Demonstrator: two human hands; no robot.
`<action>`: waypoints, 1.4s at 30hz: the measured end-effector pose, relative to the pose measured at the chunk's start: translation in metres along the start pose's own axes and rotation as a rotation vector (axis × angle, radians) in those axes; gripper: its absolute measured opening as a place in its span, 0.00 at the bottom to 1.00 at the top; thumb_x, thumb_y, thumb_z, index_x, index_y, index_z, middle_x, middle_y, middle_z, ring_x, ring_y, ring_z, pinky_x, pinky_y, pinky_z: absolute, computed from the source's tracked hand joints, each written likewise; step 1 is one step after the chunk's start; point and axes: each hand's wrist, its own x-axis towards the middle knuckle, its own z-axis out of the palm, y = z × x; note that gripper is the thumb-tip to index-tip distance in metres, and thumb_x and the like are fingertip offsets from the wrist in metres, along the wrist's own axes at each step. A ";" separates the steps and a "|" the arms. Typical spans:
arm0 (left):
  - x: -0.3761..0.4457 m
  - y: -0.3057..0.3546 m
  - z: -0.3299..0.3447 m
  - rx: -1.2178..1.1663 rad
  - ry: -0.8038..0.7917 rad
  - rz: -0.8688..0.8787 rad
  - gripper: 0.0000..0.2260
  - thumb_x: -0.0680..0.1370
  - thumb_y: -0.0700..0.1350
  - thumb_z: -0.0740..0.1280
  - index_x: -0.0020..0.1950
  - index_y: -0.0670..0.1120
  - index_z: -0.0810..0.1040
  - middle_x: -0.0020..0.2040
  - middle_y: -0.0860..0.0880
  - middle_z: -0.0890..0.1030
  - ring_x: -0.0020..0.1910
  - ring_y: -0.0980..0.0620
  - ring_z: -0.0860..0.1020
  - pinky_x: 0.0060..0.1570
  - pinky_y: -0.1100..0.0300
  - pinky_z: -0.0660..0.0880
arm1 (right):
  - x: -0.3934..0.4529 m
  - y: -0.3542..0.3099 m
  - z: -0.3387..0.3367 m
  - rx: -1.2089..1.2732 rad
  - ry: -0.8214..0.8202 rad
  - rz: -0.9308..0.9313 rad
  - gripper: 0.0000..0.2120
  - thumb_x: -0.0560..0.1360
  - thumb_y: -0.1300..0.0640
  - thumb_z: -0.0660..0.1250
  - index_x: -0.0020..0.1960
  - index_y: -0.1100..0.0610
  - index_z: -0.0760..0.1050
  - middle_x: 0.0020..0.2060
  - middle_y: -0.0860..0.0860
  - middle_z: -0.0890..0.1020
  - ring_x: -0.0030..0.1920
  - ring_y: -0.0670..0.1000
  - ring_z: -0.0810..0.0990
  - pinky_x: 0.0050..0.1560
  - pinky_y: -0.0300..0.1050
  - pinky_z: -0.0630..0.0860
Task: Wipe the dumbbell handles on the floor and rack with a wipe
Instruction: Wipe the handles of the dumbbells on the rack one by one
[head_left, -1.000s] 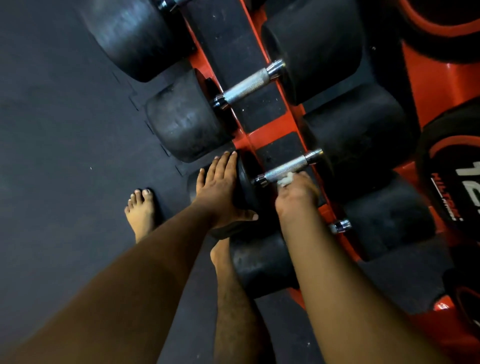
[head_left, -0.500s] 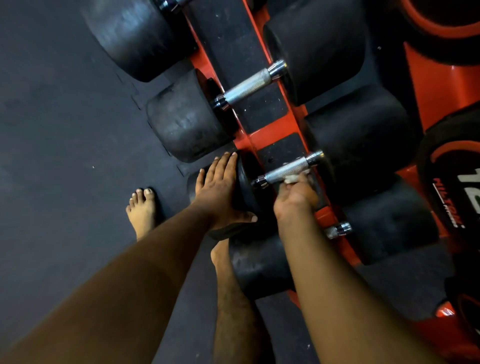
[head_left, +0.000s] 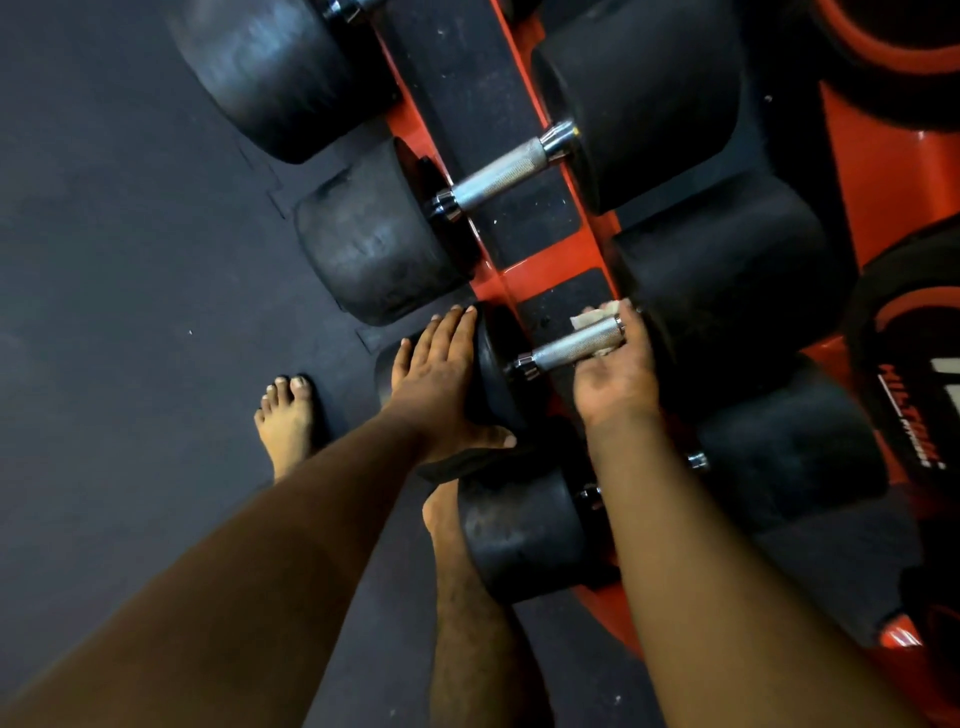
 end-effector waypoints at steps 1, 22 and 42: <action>0.000 0.000 0.000 -0.002 0.000 -0.002 0.69 0.59 0.66 0.81 0.82 0.51 0.36 0.83 0.53 0.41 0.82 0.51 0.39 0.80 0.44 0.40 | -0.005 0.000 0.000 -0.027 -0.003 -0.003 0.08 0.80 0.55 0.65 0.43 0.54 0.77 0.37 0.50 0.82 0.40 0.48 0.81 0.51 0.44 0.77; 0.000 0.000 -0.001 0.011 -0.015 0.009 0.68 0.60 0.66 0.80 0.82 0.51 0.36 0.83 0.52 0.40 0.82 0.51 0.38 0.80 0.44 0.40 | -0.012 0.014 -0.059 -2.333 -0.683 -1.335 0.33 0.72 0.63 0.51 0.77 0.60 0.66 0.76 0.55 0.69 0.78 0.56 0.64 0.76 0.65 0.45; 0.002 -0.002 -0.004 0.023 -0.056 0.015 0.66 0.62 0.62 0.82 0.82 0.50 0.36 0.83 0.52 0.39 0.82 0.51 0.38 0.80 0.44 0.42 | -0.049 0.038 -0.065 -0.900 0.170 -0.399 0.20 0.78 0.67 0.58 0.66 0.57 0.79 0.60 0.54 0.83 0.57 0.52 0.82 0.61 0.39 0.76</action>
